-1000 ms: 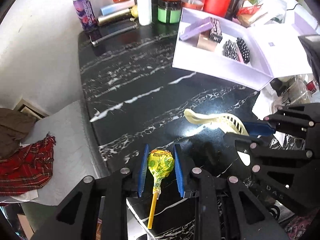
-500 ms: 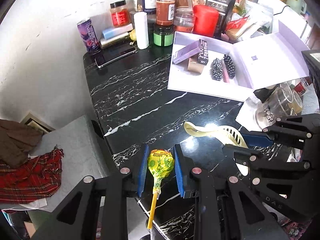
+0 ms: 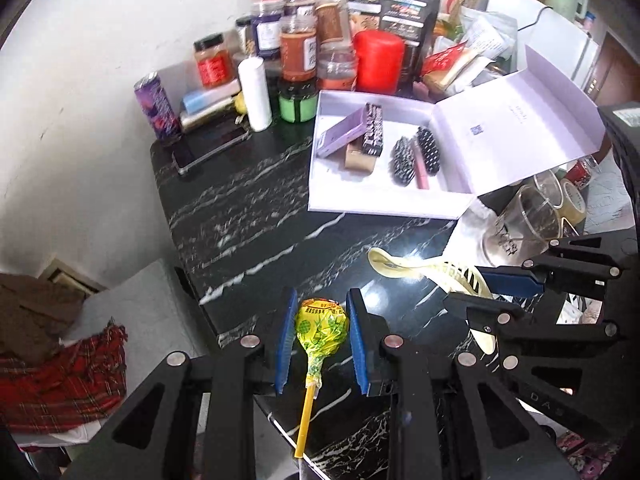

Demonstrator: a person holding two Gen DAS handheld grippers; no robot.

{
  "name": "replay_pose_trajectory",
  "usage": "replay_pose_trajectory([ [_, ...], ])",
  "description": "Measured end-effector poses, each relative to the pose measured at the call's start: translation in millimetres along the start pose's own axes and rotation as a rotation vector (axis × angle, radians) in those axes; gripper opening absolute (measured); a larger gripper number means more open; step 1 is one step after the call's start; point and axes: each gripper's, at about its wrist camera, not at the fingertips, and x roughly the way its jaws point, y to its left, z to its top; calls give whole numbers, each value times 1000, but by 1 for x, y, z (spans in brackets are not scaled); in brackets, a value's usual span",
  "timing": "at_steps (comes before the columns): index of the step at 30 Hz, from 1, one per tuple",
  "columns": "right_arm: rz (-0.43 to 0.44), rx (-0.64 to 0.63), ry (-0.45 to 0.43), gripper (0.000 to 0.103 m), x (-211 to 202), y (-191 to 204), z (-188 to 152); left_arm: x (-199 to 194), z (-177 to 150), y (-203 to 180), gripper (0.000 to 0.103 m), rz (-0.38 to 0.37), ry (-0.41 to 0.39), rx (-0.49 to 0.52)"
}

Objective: Organize rigid objects
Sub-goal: 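Lift the claw clip with the right tool while the left tool lifts the lollipop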

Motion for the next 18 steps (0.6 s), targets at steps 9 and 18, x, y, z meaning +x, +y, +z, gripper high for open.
replay_pose_trajectory([
  [9,-31,20,-51,20,-28,-21,19,-14,34,-10,25,-11,-61,24],
  [18,-42,19,-91,20,-48,-42,44,-18,69,-20,25,-3,-112,49],
])
